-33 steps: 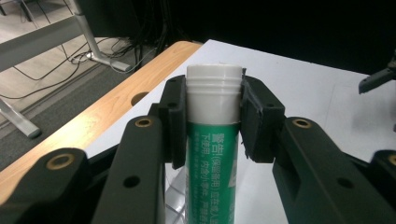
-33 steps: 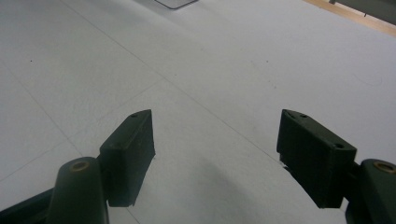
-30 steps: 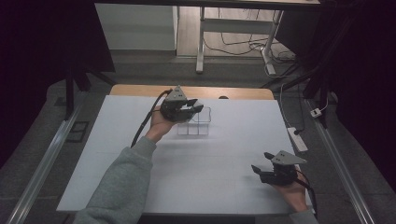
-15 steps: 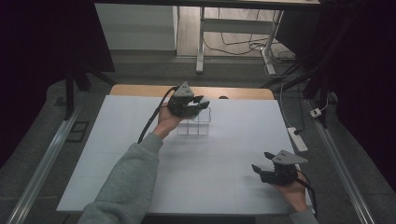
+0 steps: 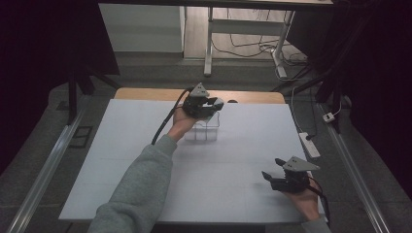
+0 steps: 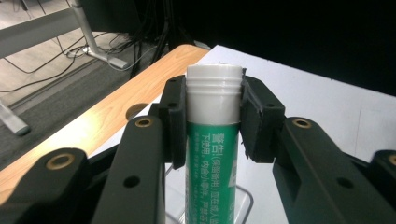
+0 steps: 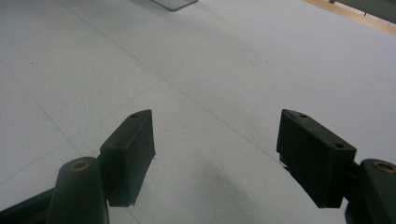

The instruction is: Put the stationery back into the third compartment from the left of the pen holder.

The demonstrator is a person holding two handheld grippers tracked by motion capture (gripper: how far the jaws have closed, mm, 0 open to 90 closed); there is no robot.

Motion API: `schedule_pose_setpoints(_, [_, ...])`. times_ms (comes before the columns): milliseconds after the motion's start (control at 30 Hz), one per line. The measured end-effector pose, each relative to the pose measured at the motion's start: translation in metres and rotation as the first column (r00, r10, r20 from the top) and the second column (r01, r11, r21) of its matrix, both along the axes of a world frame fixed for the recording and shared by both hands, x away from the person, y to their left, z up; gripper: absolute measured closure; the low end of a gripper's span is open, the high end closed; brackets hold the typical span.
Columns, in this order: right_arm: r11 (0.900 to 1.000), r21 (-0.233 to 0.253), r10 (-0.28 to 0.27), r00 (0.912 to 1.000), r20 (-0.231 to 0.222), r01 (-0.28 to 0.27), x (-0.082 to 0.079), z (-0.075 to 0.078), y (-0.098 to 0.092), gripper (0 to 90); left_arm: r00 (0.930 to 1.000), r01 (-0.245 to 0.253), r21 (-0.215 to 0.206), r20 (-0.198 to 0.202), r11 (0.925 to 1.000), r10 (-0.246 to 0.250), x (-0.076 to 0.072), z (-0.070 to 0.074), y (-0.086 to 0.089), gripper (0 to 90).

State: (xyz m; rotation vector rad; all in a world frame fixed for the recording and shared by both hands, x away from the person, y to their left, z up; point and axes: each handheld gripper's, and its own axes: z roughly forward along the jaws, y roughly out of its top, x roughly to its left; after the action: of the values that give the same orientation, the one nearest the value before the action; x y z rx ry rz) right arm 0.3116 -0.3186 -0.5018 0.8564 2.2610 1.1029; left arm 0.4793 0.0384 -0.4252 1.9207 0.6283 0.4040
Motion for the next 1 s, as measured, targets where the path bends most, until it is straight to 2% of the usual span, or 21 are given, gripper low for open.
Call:
schedule_pose_setpoints(200, [1.000, -0.006, -0.003, 1.0000, -0.003, 0.003, 0.000, -0.001, 0.000, 27.9, 0.9999, -0.003, -0.006, -0.012, 1.0000, 0.003, 0.007, 0.001, -0.005, 64.2])
schedule_pose_setpoints(633, [1.000, -0.020, -0.007, 0.9999, -0.013, 0.007, 0.001, -0.002, 0.000, 27.9, 0.9996, -0.006, 0.029, -0.028, 0.9996, 0.007, 0.012, -0.007, -0.010, 63.4])
schedule_pose_setpoints(700, [1.000, -0.020, -0.005, 0.9999, -0.012, 0.005, 0.000, -0.002, 0.000, 27.9, 0.9994, -0.008, 0.030, -0.035, 0.9995, 0.009, 0.012, -0.007, -0.009, 58.0])
schedule_pose_setpoints(767, [1.000, -0.018, -0.005, 0.9999, -0.011, 0.005, 0.000, -0.002, 0.000, 27.9, 0.9990, -0.032, 0.043, -0.031, 0.9986, 0.033, 0.010, -0.005, -0.008, 44.5])
schedule_pose_setpoints(800, [1.000, -0.017, -0.005, 0.9999, -0.011, 0.005, 0.000, -0.002, 0.000, 27.9, 0.9989, -0.031, 0.040, -0.033, 0.9987, 0.032, 0.009, -0.003, -0.007, 41.4])
schedule_pose_setpoints(1000, [1.000, -0.010, -0.008, 0.9999, -0.010, 0.008, 0.000, -0.002, 0.000, 27.9, 0.9989, -0.014, 0.036, -0.044, 0.9993, 0.015, 0.002, 0.001, -0.001, 38.6])
